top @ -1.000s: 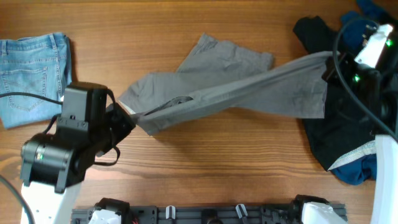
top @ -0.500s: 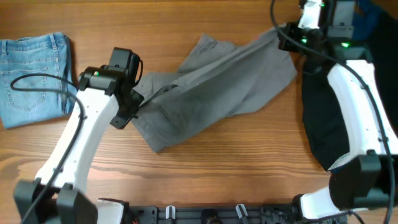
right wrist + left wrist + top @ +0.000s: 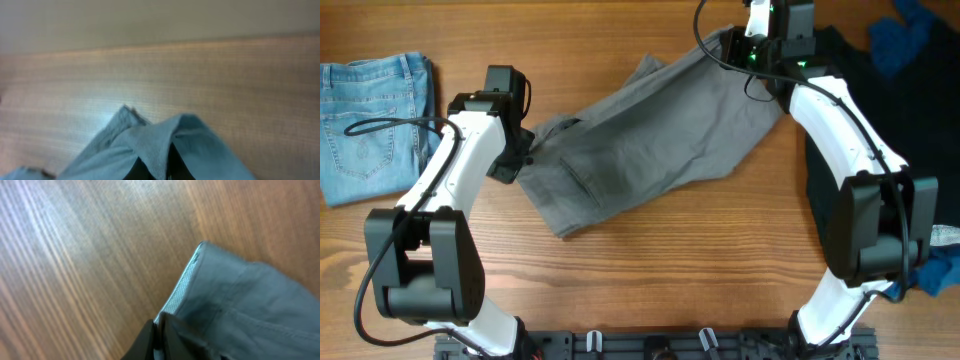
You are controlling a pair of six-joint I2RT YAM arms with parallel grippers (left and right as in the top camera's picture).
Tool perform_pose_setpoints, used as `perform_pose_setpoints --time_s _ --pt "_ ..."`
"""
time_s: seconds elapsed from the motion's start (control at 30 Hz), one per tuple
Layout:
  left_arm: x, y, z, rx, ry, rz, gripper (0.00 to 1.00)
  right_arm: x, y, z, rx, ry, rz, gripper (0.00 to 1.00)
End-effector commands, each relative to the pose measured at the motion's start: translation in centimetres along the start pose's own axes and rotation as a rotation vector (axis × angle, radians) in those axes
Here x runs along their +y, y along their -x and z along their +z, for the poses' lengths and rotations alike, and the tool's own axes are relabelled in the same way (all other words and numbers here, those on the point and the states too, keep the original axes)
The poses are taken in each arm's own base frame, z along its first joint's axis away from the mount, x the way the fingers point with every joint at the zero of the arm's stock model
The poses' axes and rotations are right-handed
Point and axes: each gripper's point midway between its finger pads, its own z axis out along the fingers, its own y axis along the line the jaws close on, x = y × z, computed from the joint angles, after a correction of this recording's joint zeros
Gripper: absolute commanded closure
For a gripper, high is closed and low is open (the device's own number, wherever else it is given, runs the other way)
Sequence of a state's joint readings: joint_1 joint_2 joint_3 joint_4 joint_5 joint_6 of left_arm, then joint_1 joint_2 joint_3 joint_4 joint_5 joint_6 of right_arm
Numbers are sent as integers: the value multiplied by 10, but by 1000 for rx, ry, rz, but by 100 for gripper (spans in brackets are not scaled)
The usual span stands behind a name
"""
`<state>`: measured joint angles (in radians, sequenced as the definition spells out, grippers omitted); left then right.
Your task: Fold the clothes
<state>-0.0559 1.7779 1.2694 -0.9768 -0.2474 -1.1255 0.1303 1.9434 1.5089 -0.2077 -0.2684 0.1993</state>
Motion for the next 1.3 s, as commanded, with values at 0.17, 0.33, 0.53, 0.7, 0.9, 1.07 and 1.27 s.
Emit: perform_pose_setpoints --time_s 0.17,0.33,0.53,0.7,0.9,1.07,1.27 --pt "-4 18 5 -75 -13 -43 57 12 23 23 -122 29 1 53" --pt "10 11 5 -46 43 -25 11 6 2 24 -39 6 -7 15" --pt "17 -35 1 199 42 122 4 -44 -52 14 172 -264 -7 13" --pt "22 -51 7 226 51 167 0 -55 -93 0 342 -329 11 13" --pt "20 -96 42 378 -78 208 3 -56 -107 -7 402 -340 21 13" --pt "9 -119 63 426 -235 275 23 -57 -111 -9 423 -345 26 14" --pt "15 -119 70 410 -223 275 91 -57 -114 -10 435 -347 27 15"
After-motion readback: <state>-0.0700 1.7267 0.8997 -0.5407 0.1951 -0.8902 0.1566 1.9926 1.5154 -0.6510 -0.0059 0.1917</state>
